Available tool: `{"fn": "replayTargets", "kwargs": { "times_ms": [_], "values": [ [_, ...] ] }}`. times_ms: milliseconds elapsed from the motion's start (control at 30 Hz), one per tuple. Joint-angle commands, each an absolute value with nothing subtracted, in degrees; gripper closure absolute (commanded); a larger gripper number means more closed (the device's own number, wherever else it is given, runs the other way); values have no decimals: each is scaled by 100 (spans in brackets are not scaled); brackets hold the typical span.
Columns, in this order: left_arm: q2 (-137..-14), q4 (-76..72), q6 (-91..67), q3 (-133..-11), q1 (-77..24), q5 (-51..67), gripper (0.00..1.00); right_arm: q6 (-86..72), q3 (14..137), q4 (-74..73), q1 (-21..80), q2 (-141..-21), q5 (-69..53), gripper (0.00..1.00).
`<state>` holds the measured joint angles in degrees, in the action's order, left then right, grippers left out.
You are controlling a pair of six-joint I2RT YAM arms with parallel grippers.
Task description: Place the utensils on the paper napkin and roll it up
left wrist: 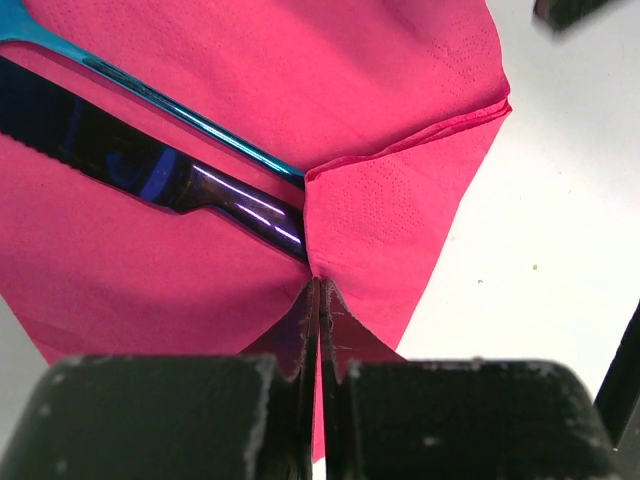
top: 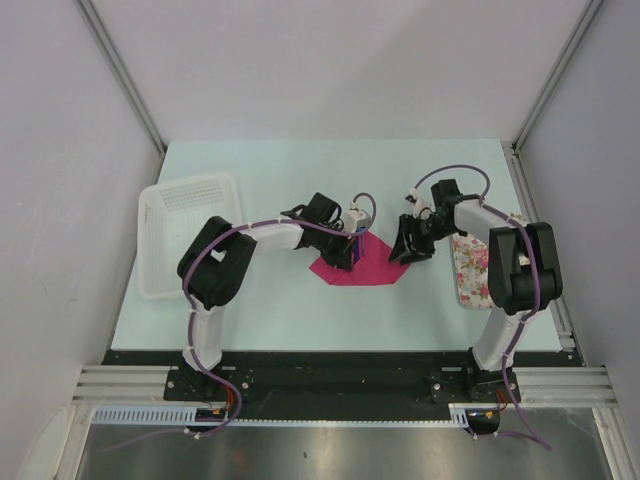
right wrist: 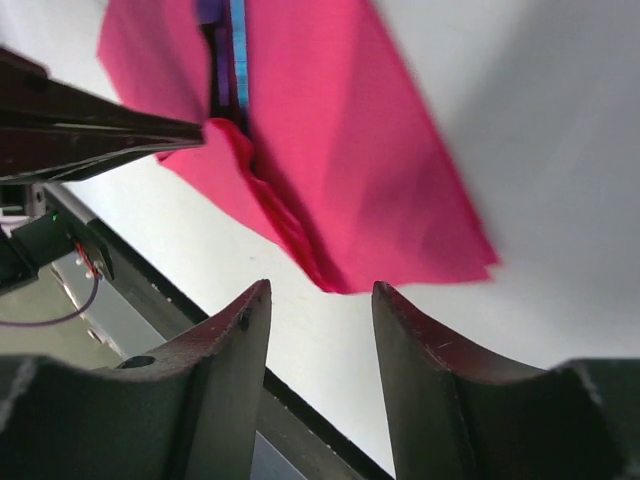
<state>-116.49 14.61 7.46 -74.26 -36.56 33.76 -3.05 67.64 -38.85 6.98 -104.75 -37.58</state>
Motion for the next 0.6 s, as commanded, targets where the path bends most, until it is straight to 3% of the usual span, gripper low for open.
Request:
{"fn": "replayTargets", "kwargs": {
  "times_ms": [0, 400, 567],
  "values": [
    [-11646, 1318, 686, -7427, -3647, 3507, 100, -369, 6847, -3499, 1107, -10538, -4219, 52],
    [-11479, 1073, 580, -7172, -3560, 3770, 100, -571, 6934, -2778, 1626, -11135, -4025, 56],
    [-11461, 914, 440, -7102, -3481, 3990, 100, -597, 6978, -2655, 1714, -11285, -4113, 69]
  ]
}}
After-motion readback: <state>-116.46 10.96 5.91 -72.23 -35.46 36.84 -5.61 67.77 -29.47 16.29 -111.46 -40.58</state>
